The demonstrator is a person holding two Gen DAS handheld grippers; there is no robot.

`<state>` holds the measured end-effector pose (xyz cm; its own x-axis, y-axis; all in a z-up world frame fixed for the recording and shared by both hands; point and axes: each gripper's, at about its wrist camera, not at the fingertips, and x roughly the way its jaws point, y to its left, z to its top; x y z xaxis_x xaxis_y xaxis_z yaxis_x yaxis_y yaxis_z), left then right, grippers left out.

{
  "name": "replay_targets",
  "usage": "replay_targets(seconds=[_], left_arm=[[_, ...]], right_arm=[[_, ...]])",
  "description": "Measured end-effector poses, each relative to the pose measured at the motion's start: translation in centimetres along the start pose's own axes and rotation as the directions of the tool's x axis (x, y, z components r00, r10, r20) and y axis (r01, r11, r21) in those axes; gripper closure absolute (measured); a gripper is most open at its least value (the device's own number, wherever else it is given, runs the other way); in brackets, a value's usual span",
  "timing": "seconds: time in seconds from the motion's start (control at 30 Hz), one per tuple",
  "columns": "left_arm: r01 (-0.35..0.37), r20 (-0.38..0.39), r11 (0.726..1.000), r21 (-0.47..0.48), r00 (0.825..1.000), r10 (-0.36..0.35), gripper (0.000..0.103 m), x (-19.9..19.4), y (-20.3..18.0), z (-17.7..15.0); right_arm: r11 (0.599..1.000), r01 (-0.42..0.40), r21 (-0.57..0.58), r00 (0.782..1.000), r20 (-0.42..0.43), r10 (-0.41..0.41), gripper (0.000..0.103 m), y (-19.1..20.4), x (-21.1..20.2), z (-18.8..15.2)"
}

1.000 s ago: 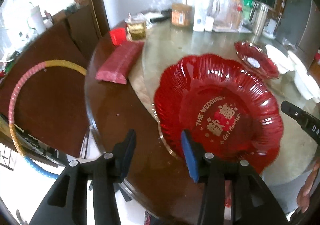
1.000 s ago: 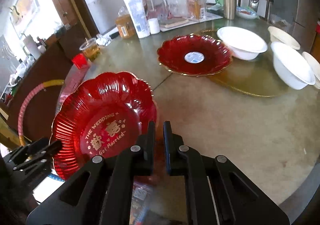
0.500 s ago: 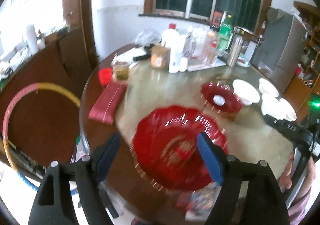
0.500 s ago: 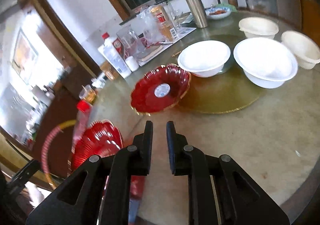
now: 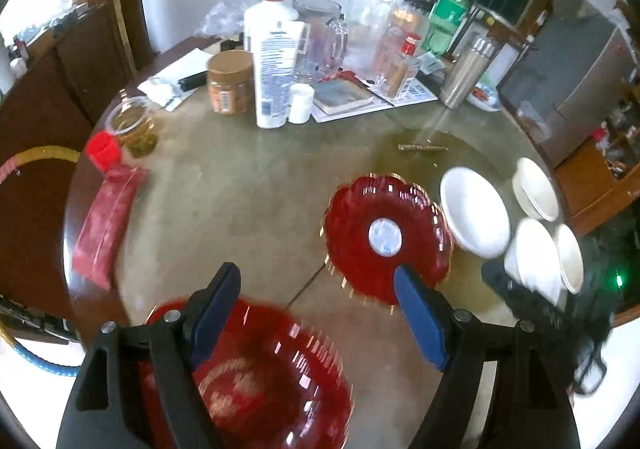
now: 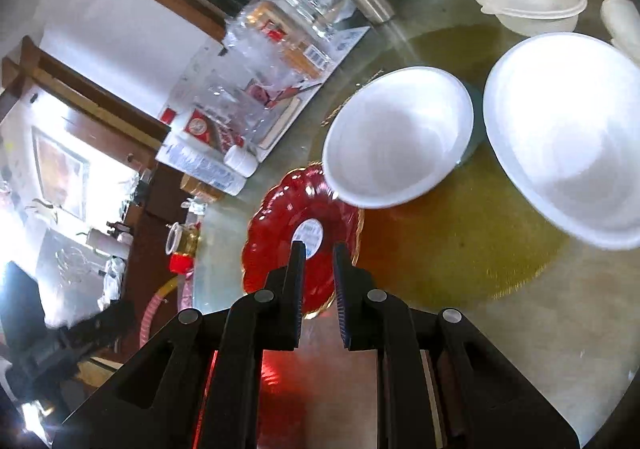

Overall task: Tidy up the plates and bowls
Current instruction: 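Move the left gripper to the small red plate rim and close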

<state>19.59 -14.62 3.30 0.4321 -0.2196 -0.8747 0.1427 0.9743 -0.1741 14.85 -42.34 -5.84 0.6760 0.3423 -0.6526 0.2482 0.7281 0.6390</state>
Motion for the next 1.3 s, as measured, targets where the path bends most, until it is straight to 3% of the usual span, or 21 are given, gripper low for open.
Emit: replay_targets(seconds=[0.27,0.5,0.53,0.6,0.63,0.67,0.73,0.83,1.0,1.3], left_arm=[[-0.032,-0.151,0.999,0.038,0.988,0.038,0.024,7.4,-1.2,3.4],[0.005,-0.176,0.999,0.048,0.984,0.004,0.024,9.4,-1.1,3.9],[0.012,-0.173,0.999,0.049,0.985,-0.003,0.024,9.4,-1.1,3.9],[0.027,-0.162,0.998,0.053,0.987,-0.018,0.024,9.1,-1.2,3.9],[0.032,-0.155,0.998,0.057,0.988,-0.022,0.024,9.0,-1.3,3.9],[0.032,-0.148,0.997,0.064,0.989,-0.022,0.024,8.8,-1.4,3.8],[0.027,-0.135,0.996,0.083,0.991,-0.016,0.024,8.6,-1.9,3.7],[0.007,-0.12,0.993,0.121,0.993,0.008,0.024,8.4,-2.7,3.5],[-0.006,-0.151,0.992,0.123,0.988,0.025,0.024,9.6,-2.6,3.6],[0.009,-0.201,0.994,0.112,0.98,0.013,0.024,11.9,-2.3,4.3]], right_arm=[[0.994,0.105,-0.006,0.991,-0.087,-0.105,0.089,-1.7,2.5,1.5],[1.0,0.026,-0.016,0.996,-0.091,-0.027,0.089,-1.6,2.2,1.3],[1.0,0.001,-0.005,0.996,-0.089,-0.002,0.085,-1.7,2.1,1.4],[0.997,-0.074,0.026,0.994,-0.081,0.076,0.062,-2.2,2.0,1.4],[0.99,-0.129,0.052,0.99,-0.058,0.132,0.049,-2.5,1.8,1.5],[0.978,-0.191,0.089,0.981,-0.021,0.194,0.029,-2.9,1.5,1.4],[0.963,-0.246,0.112,0.969,0.018,0.245,0.009,-3.5,0.9,1.6],[0.976,-0.2,0.085,0.98,0.043,0.197,0.008,-3.4,0.2,1.7],[0.974,-0.187,0.127,0.976,-0.092,0.199,0.008,-3.1,2.5,1.3],[0.978,-0.139,0.155,0.975,-0.153,0.163,0.008,-3.2,5.9,0.8]])
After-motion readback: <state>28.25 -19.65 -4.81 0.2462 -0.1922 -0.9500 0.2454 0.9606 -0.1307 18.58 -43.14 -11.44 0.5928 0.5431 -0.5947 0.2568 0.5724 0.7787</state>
